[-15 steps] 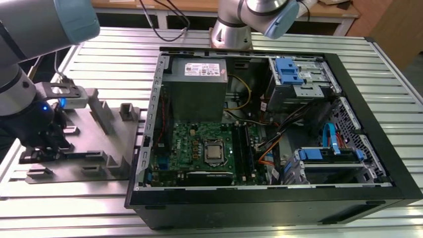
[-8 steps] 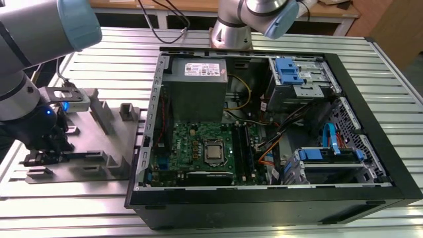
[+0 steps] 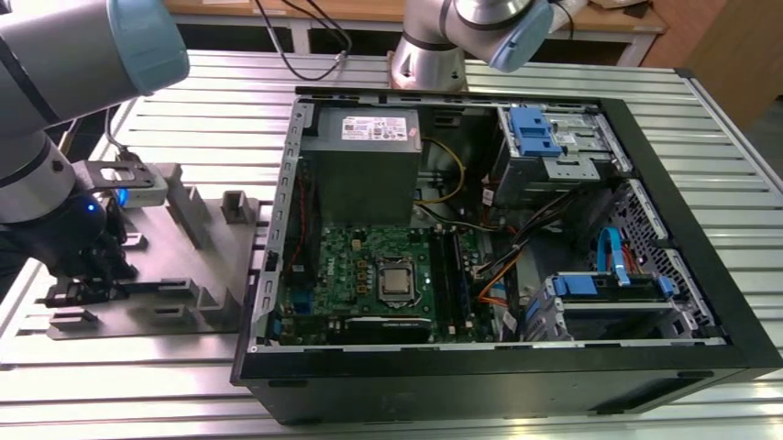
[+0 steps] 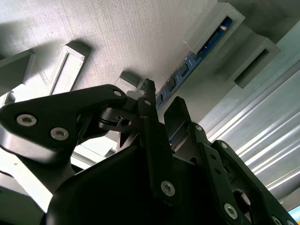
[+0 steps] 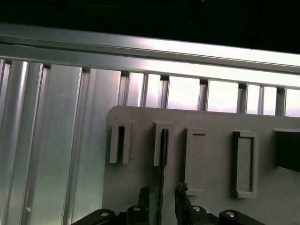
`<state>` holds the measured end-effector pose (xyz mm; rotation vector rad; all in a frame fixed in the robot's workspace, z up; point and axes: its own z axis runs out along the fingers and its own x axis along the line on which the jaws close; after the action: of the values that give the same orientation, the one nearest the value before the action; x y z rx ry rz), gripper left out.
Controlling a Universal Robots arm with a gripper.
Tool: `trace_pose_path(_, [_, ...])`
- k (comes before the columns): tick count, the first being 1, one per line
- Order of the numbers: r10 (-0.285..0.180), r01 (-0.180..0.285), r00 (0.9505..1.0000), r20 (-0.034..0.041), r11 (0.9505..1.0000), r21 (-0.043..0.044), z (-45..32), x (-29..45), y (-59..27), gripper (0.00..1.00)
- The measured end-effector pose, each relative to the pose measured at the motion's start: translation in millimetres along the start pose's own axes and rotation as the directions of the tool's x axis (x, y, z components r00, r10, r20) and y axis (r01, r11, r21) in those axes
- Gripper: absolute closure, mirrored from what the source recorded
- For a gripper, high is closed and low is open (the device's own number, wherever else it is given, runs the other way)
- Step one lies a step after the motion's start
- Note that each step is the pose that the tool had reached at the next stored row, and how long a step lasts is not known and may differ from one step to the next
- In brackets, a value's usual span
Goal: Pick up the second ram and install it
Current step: 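Pick up the second ram and move it above second insertion slot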
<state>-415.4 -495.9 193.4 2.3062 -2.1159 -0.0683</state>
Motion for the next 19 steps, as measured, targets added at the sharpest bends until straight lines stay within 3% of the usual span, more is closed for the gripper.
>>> trace_pose_path(16, [0.0, 0.0, 1.0, 0.0004, 1.0, 0.0001, -5.3, -0.4, 0.2, 0.67])
trace_pose_path(18, [0.0, 0.0, 1.0, 0.0004, 1.0, 0.0, -5.3, -0.4, 0.2, 0.69])
trace_pose_path(19, [0.0, 0.0, 1.0, 0.0004, 1.0, 0.0001, -5.3, -0.4, 0.2, 0.76])
